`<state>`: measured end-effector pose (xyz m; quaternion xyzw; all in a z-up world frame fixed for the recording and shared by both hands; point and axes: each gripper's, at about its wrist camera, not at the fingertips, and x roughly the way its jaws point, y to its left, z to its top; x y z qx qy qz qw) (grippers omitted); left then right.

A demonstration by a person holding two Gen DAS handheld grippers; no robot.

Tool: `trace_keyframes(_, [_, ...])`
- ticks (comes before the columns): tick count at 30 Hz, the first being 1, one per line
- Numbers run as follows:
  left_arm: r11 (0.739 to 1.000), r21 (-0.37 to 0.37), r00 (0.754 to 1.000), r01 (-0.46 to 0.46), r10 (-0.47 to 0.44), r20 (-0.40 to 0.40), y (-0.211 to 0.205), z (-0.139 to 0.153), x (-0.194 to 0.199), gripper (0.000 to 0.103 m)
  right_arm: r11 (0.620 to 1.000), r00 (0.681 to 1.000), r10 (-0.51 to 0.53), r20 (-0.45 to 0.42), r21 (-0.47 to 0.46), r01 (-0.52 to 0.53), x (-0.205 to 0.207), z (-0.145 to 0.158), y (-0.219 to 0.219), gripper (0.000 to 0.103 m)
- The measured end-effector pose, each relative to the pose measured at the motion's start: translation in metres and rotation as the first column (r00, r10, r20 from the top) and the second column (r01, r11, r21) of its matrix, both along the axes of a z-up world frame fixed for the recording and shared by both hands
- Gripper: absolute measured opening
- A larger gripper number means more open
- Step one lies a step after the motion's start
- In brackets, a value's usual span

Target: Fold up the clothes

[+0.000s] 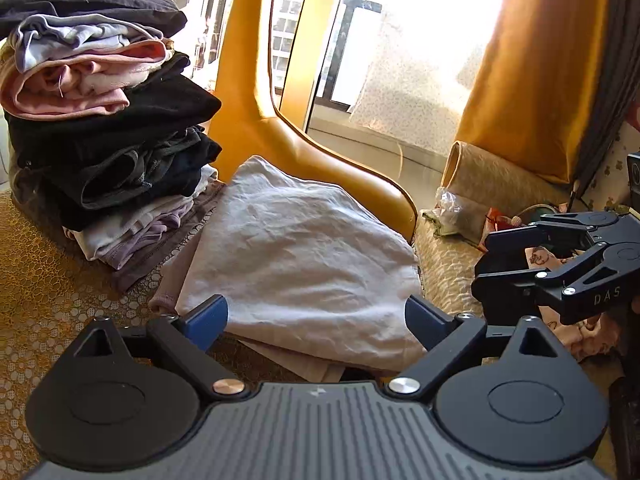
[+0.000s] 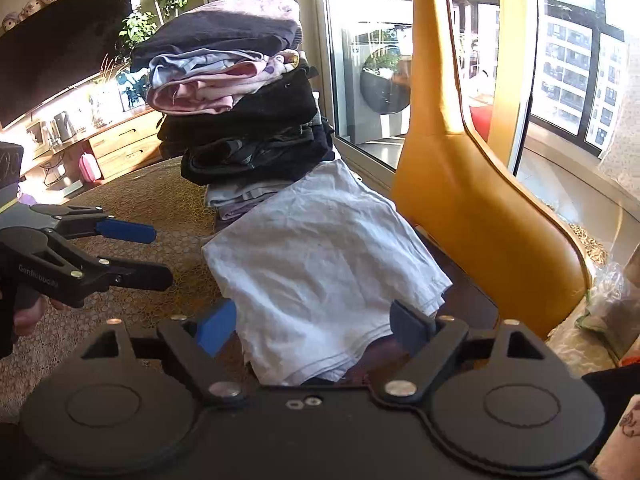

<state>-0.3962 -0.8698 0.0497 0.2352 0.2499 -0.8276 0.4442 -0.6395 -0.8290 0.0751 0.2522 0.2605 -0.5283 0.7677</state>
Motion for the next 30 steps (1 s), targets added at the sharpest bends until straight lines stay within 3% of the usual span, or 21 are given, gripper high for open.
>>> trace_keyframes(7, [0.999,0.035,0.999,0.010,-0.011,0.036,0.013,0.010,-0.013,0.096,0.998,0.999,-0.038,-0.039,0.042,0.039,0.014,0.006,0.020,0.103])
trace_keyframes(16, [0.986,0.066,0.983,-0.150,0.142,0.114,0.012,0.005,-0.025,0.096,0.988,0.977,-0.139,-0.165,0.039,0.147,0.027,0.011,0.034,0.103])
trace_keyframes(21, [0.978,0.091,0.971,-0.187,0.170,0.169,0.002,-0.005,-0.031,0.096,0.979,0.967,-0.185,-0.173,0.050,0.196,0.028,0.009,0.021,0.103])
trace_keyframes(30, [0.970,0.127,0.957,-0.208,0.175,0.231,-0.014,-0.004,-0.039,0.096,0.954,0.961,-0.242,-0.132,0.149,0.260,0.024,0.003,-0.010,0.103])
